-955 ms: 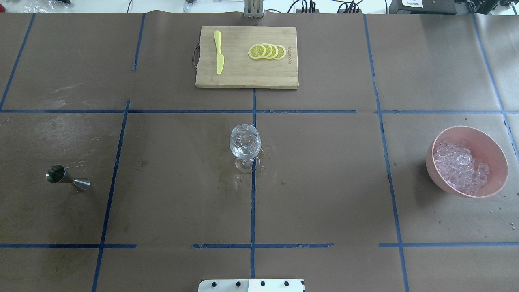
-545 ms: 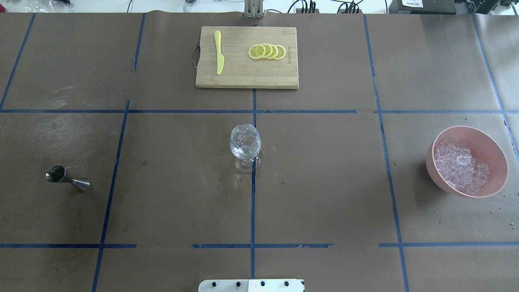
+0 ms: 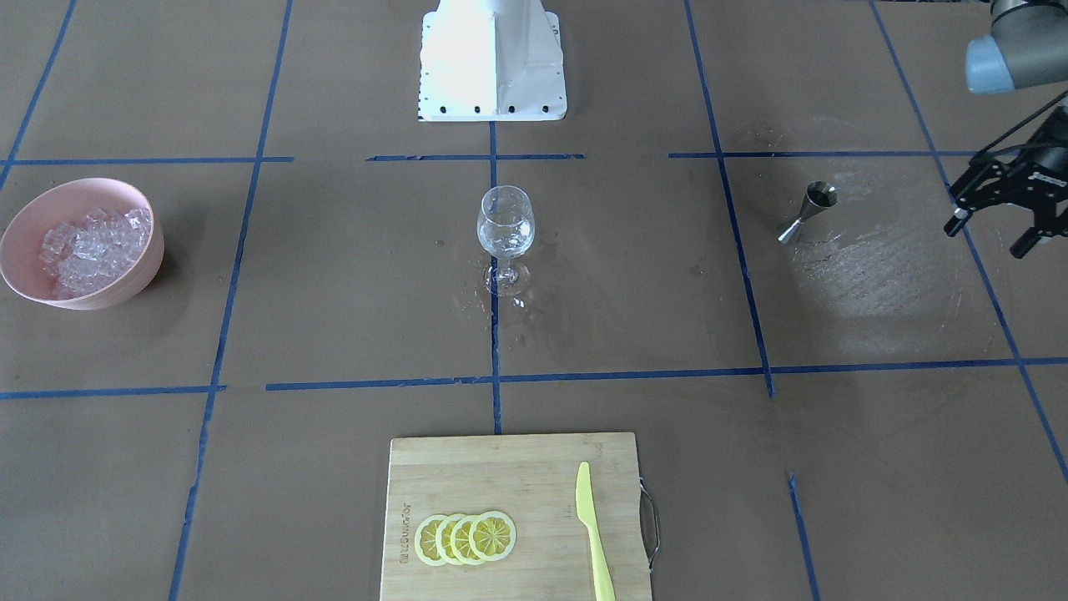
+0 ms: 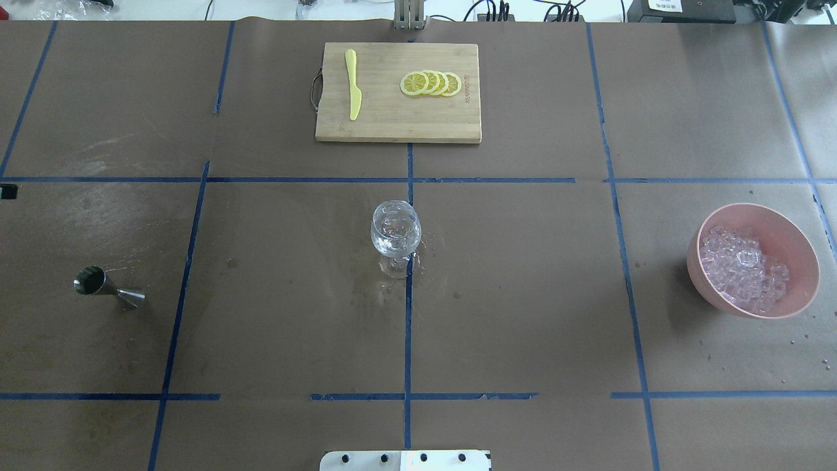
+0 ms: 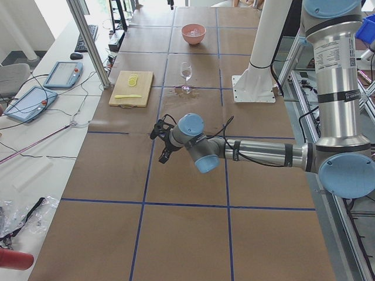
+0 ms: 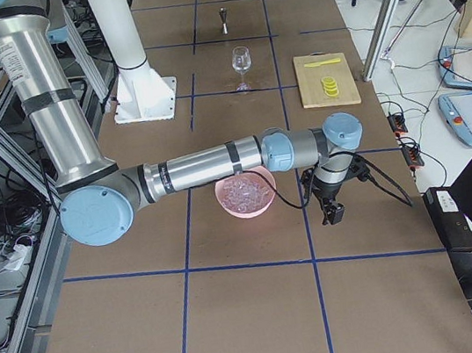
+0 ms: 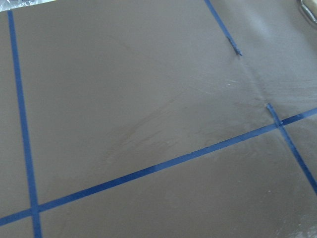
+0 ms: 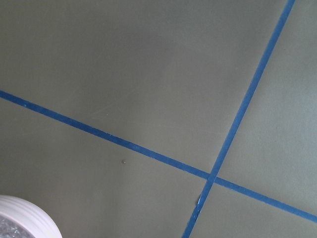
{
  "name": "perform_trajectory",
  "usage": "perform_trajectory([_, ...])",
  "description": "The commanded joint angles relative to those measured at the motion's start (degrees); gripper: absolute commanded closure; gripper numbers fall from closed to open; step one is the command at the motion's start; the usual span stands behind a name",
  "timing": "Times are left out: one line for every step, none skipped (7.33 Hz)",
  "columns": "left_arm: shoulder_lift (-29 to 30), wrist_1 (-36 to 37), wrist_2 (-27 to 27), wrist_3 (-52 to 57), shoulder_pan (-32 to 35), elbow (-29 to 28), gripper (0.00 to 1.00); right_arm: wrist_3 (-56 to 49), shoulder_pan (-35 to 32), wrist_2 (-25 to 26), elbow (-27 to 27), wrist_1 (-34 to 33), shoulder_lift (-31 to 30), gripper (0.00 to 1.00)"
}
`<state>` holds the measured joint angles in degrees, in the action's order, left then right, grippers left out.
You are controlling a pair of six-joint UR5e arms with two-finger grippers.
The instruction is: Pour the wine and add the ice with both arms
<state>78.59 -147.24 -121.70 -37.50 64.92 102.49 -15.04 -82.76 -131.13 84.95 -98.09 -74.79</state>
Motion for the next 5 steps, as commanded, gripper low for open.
perform_trajectory([-4.8,-1.9,10.4,-16.4,-10.9,10.6,0.00,0.0,0.2,0.0,0.0,0.6,0.0,0.00])
perform_trajectory([-8.2,-2.0,22.0,-21.4,-19.0,13.8,0.00,0.0,0.3,0.0,-0.1,1.4,-0.1,0.00])
perform_trajectory([-10.5,-2.2,31.5,-23.2,-24.0,14.7,0.00,0.0,0.3,0.0,-0.1,1.4,-0.1,0.00])
perform_trajectory([-11.6,-2.2,34.7,-23.2,-25.4,14.9,0.00,0.0,0.3,0.0,-0.1,1.4,-0.1,0.00])
perform_trajectory([-12.9,-2.3,40.2,-24.4,-29.7,14.9,0.00,0.1,0.4,-0.1,-0.1,1.4,-0.1,0.00])
